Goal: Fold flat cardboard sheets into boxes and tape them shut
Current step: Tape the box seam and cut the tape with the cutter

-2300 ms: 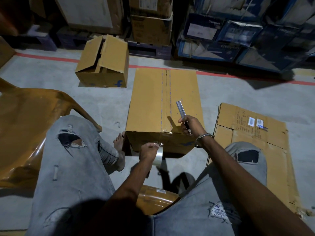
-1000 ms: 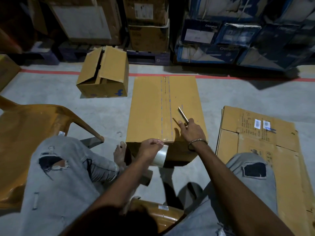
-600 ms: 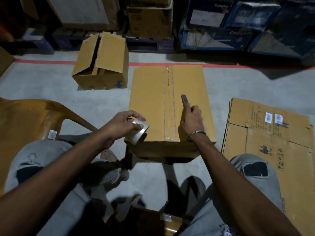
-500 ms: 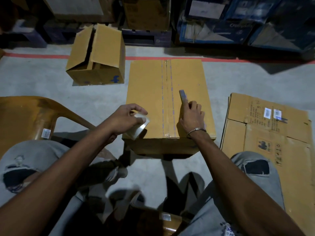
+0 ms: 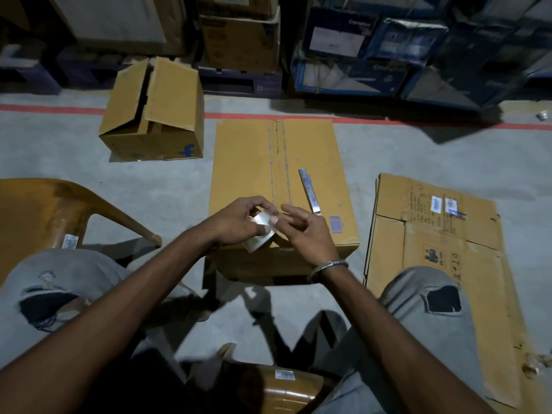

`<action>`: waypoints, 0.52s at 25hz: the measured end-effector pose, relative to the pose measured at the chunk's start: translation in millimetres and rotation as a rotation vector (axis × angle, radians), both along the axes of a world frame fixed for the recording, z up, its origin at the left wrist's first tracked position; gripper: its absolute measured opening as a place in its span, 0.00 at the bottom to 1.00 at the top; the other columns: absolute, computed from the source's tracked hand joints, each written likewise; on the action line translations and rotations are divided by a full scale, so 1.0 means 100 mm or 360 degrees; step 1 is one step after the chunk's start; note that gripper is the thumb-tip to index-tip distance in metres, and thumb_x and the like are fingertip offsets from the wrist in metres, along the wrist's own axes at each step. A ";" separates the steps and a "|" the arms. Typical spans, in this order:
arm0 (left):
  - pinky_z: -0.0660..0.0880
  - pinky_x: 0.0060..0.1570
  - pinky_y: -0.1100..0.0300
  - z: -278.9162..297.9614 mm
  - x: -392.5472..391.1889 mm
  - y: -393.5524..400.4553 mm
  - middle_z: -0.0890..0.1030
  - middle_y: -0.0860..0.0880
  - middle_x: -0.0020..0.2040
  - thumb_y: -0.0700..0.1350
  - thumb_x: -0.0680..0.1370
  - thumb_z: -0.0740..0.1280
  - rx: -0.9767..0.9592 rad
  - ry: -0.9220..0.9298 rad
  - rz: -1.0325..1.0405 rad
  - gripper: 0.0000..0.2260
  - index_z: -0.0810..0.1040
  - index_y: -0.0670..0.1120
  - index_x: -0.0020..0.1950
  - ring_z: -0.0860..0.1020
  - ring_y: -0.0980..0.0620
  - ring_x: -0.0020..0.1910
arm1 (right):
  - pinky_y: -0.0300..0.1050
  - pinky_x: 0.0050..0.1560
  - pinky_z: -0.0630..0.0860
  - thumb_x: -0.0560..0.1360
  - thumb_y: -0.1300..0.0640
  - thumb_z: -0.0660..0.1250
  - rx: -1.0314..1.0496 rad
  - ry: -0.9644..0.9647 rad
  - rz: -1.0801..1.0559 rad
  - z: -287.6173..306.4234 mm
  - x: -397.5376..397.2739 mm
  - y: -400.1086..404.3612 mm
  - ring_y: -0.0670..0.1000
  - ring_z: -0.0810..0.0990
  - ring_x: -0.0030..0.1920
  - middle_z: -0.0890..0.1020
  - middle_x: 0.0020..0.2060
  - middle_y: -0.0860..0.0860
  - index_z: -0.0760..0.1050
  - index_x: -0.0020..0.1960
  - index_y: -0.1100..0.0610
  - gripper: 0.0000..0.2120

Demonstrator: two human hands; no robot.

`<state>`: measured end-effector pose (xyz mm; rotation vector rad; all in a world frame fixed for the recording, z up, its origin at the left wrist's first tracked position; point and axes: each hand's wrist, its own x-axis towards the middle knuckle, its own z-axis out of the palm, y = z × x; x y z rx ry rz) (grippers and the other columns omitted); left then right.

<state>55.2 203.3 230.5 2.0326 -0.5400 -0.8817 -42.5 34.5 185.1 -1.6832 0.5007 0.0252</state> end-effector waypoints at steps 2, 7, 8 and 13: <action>0.73 0.44 0.57 -0.01 -0.06 -0.06 0.81 0.43 0.51 0.36 0.80 0.71 0.0006 -0.0044 -0.0082 0.13 0.79 0.46 0.63 0.77 0.50 0.44 | 0.44 0.60 0.81 0.71 0.50 0.81 0.0003 -0.0056 -0.0217 -0.01 -0.08 0.07 0.40 0.85 0.53 0.88 0.51 0.49 0.81 0.67 0.54 0.26; 0.74 0.43 0.59 -0.07 -0.17 -0.16 0.81 0.49 0.47 0.35 0.78 0.72 -0.0003 -0.0115 -0.0190 0.14 0.79 0.47 0.62 0.77 0.55 0.40 | 0.29 0.49 0.78 0.69 0.53 0.82 -0.0221 -0.0044 -0.0431 0.05 -0.24 0.04 0.36 0.85 0.43 0.89 0.42 0.48 0.82 0.65 0.52 0.25; 0.75 0.45 0.57 -0.09 -0.18 -0.17 0.82 0.49 0.48 0.35 0.78 0.72 0.0000 -0.0126 -0.0191 0.15 0.79 0.48 0.62 0.78 0.53 0.42 | 0.27 0.47 0.78 0.69 0.54 0.81 -0.0242 -0.0027 -0.0446 0.06 -0.25 0.02 0.34 0.84 0.42 0.89 0.41 0.49 0.83 0.65 0.52 0.25; 0.73 0.43 0.58 -0.05 -0.25 -0.19 0.79 0.49 0.50 0.46 0.80 0.72 0.0182 -0.0205 -0.0244 0.40 0.51 0.59 0.84 0.78 0.51 0.44 | 0.30 0.45 0.78 0.69 0.61 0.79 -0.0129 0.0065 -0.0424 0.14 -0.28 -0.09 0.39 0.86 0.40 0.88 0.38 0.48 0.82 0.66 0.51 0.25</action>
